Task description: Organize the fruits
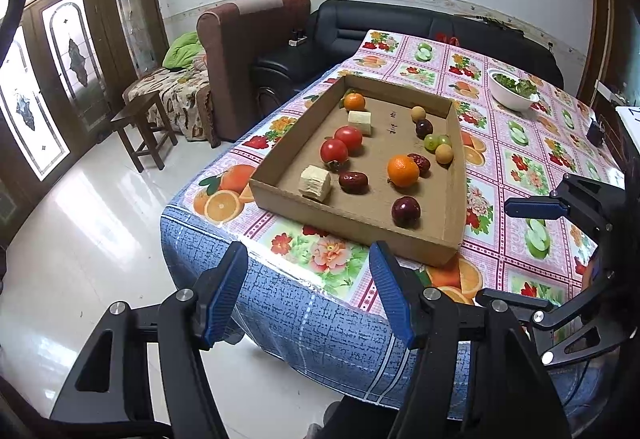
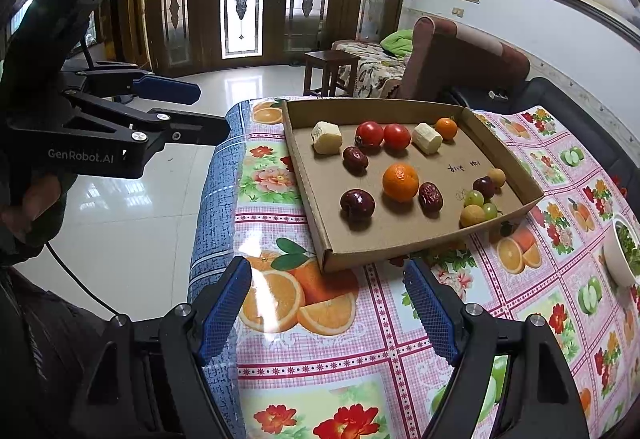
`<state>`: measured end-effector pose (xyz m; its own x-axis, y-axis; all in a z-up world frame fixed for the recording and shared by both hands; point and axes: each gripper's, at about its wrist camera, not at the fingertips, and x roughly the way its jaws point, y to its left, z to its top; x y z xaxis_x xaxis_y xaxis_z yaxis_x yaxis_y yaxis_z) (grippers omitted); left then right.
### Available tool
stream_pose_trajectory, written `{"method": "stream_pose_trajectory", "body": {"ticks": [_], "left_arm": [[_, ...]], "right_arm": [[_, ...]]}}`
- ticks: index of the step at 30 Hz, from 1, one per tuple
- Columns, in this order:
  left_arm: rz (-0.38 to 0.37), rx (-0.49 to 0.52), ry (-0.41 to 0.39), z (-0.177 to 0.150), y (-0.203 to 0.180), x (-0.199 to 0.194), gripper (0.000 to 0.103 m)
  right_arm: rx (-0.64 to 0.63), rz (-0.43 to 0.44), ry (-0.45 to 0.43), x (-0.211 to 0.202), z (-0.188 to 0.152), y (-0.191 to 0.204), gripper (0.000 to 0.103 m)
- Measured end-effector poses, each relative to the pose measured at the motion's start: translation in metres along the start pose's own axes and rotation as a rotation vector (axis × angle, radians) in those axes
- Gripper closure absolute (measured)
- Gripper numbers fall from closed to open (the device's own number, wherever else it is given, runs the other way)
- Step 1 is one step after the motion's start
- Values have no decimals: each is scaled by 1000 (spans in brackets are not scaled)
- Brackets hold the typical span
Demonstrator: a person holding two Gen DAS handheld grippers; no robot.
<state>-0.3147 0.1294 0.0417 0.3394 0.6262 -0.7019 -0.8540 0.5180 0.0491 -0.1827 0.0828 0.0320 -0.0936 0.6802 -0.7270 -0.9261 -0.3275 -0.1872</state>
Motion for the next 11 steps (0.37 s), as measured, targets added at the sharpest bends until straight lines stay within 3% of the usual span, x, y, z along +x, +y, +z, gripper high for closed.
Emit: {"method": "stream_pose_trajectory", "body": {"ticks": [11], "left_arm": [[-8, -7, 22, 0, 2, 5, 40]], "right_arm": [[-7, 12, 4, 5, 5, 1, 23]]}}
